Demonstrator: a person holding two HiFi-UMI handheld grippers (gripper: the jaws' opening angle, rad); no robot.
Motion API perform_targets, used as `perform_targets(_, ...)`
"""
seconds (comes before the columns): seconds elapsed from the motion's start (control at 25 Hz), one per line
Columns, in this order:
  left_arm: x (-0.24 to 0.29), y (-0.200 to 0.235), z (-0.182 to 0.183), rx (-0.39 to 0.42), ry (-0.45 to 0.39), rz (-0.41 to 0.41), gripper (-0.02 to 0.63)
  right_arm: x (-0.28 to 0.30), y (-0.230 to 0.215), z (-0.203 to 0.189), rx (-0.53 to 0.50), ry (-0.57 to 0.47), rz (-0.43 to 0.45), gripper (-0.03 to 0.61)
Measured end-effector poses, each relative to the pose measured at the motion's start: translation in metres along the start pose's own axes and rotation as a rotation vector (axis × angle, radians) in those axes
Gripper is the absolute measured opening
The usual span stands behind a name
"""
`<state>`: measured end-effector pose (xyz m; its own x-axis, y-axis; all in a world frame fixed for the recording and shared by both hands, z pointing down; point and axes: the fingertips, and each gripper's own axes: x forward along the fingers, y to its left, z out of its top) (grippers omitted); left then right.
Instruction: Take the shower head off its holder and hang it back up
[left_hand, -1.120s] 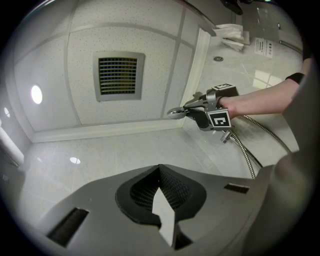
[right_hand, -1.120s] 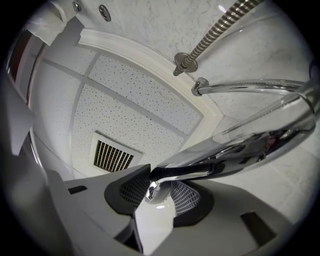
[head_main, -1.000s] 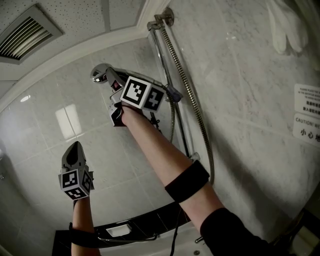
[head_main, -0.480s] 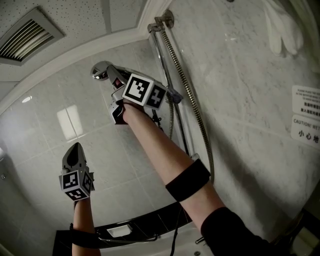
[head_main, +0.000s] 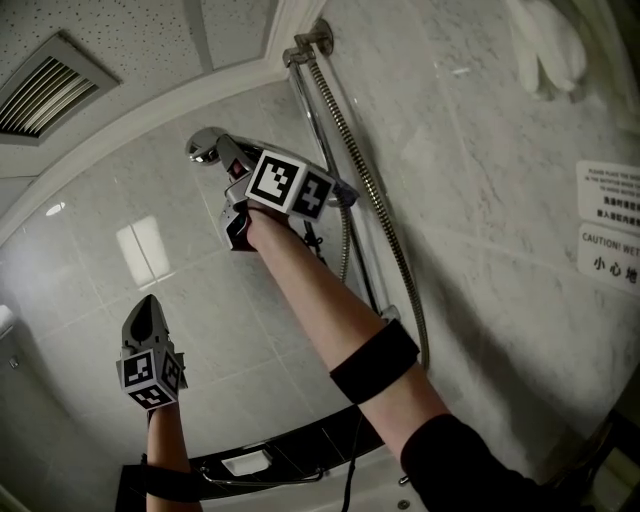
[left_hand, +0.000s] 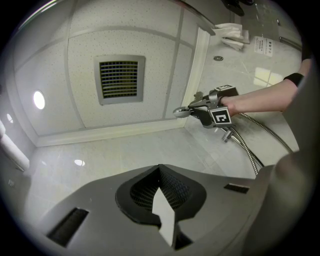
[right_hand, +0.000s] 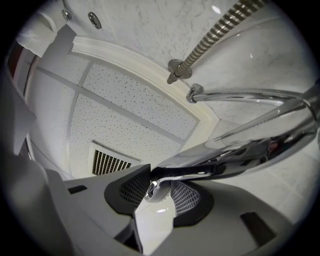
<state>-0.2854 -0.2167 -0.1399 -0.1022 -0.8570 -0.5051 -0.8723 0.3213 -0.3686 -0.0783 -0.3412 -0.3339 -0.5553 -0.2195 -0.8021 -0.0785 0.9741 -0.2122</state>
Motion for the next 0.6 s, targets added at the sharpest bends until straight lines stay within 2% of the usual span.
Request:
perform_targets(0.32,0.006,-0.012,-0.008,-0.010,0.000,-0.010,0.006,-0.004,-0.006,-0.006,0.021,0.004,-0.018,0.144)
perform_targets(0.48,0.004,-0.004,-0.017,-0.014,0.009,0.006,0.006,-0.009,-0.017,-0.008,0.053,-0.017,-0.053,0.143)
perform_targets(0.6,0.002,0.000,-0.021,-0.017,0.016,0.016,0.006,-0.012,-0.018,-0.007,0.053,-0.029,-0.046,0.141)
